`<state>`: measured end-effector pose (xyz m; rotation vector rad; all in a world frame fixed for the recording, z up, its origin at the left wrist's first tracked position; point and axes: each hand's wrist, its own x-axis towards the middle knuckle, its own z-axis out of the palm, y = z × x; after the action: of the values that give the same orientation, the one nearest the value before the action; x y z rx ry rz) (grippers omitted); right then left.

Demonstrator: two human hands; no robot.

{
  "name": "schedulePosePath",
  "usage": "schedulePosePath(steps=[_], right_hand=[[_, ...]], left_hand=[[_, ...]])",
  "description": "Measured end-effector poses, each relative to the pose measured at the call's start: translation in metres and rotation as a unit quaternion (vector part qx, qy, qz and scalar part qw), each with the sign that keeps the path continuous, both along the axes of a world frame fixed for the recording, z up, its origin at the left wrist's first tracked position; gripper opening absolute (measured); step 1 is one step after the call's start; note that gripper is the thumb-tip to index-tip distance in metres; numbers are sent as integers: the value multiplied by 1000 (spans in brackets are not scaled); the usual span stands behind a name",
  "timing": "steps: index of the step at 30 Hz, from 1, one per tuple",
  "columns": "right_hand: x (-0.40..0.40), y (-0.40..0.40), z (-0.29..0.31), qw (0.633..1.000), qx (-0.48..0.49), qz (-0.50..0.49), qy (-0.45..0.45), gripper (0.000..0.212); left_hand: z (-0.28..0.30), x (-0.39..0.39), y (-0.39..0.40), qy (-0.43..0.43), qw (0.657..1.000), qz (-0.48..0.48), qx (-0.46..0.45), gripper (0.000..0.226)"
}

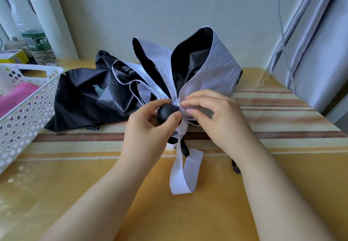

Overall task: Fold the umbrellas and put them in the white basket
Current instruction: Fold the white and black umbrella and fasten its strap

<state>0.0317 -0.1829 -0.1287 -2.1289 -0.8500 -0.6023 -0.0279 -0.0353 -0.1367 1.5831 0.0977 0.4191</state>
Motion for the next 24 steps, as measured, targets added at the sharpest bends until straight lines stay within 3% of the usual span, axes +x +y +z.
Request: schedulePosePath(steps=[11, 15, 19, 24], right_hand=[[7, -4, -7, 997, 44, 63, -26, 7], [7, -4, -7, 993, 75, 86, 12, 13], [6, -3, -7, 993, 74, 87, 10, 15], [10, 0, -14, 996, 49, 72, -26, 8]], left_hand=[[6, -2, 3, 3, 999, -30, -23, 19], [6, -2, 3, 5, 999, -35, -33, 19], [6, -1, 4, 7, 998, -27, -48, 37], [4, 1, 5, 3, 1000, -21, -16, 36]])
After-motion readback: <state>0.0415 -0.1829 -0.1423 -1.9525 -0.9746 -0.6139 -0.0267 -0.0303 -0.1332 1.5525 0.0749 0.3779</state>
